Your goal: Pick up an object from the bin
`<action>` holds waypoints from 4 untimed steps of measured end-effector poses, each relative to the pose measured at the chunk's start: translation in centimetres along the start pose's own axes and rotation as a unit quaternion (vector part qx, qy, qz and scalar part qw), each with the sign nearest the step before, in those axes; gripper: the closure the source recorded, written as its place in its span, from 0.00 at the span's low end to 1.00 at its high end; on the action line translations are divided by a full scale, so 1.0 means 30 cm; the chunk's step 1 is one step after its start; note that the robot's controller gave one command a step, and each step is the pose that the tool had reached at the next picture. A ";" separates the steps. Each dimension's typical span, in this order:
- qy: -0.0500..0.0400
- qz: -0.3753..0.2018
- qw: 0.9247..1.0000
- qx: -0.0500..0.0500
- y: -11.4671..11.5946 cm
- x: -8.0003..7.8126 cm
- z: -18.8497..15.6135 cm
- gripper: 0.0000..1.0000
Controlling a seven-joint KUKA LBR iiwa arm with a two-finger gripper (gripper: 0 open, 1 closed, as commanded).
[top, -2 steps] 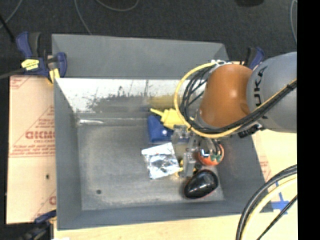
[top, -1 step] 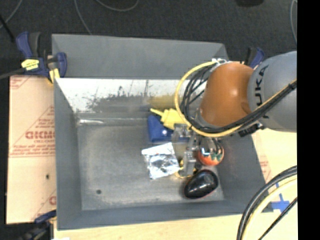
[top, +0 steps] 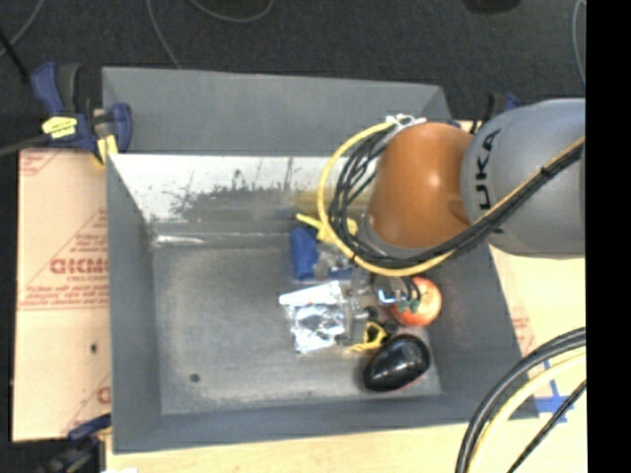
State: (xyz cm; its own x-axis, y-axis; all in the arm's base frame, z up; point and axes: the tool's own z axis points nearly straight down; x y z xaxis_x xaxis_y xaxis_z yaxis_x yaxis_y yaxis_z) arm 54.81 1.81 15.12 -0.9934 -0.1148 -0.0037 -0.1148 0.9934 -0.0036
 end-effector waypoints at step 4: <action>-0.003 -0.250 0.968 -0.001 0.083 -0.096 0.268 1.00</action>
Offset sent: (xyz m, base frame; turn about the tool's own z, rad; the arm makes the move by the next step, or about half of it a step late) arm 0.0081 0.0097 -0.0050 -0.0757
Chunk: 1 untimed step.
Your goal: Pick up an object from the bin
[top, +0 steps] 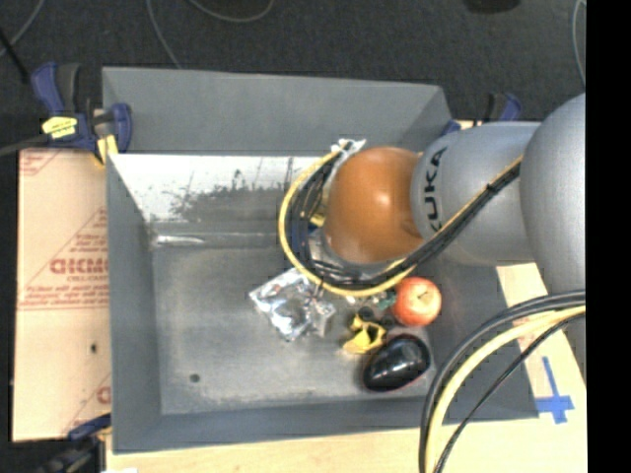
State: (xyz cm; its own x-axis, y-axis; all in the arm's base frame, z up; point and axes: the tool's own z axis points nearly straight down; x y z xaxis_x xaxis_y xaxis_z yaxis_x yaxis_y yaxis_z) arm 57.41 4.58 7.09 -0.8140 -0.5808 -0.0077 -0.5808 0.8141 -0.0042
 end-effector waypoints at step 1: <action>0.000 0.000 1.000 0.000 0.000 0.000 0.000 1.00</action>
Offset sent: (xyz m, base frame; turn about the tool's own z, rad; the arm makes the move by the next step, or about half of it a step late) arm 0.0000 0.0001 0.0277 0.0000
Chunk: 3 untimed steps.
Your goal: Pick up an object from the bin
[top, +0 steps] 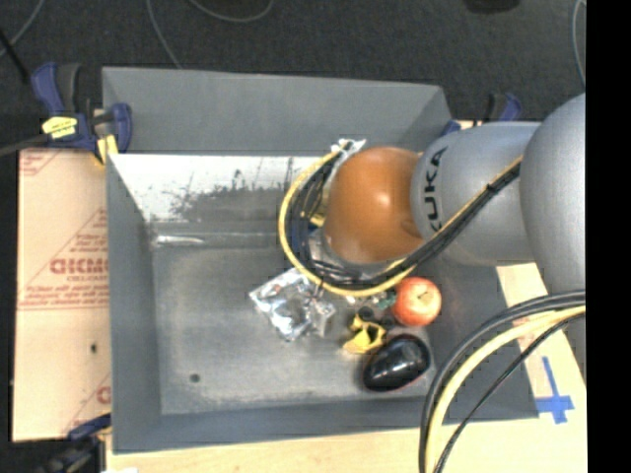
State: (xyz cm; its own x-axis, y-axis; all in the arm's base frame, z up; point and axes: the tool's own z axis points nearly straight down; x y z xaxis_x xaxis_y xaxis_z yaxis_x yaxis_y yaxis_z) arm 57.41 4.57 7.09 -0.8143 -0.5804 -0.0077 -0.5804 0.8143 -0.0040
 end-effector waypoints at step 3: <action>0.000 0.002 1.000 0.000 -0.002 0.001 -0.081 1.00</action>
Offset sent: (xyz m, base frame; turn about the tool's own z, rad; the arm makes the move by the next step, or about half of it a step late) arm -0.0001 0.0001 0.0408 0.0000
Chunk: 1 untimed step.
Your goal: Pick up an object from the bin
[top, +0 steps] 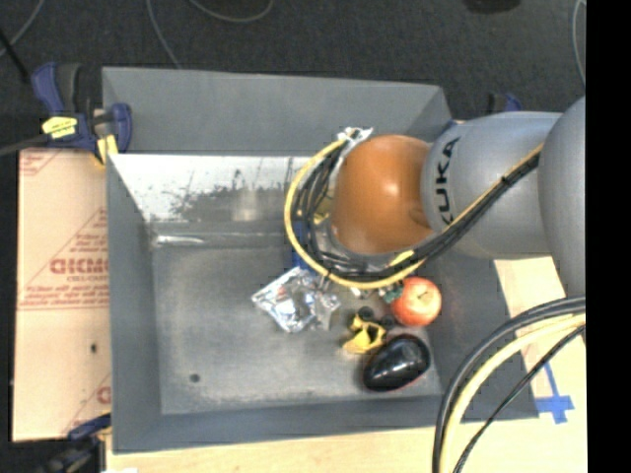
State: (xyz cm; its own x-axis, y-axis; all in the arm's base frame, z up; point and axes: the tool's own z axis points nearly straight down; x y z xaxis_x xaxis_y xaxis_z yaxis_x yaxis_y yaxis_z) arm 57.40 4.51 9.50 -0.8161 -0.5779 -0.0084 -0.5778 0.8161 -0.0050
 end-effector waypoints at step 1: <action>0.001 0.001 1.000 0.000 0.000 0.001 -0.027 1.00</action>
Offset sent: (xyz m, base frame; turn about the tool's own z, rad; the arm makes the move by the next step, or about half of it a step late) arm 0.0000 -0.0001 0.0606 0.0000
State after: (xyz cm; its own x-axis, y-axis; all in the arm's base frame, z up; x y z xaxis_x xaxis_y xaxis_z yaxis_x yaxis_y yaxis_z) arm 57.36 4.51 10.32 -0.8167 -0.5770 -0.0068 -0.5770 0.8168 -0.0040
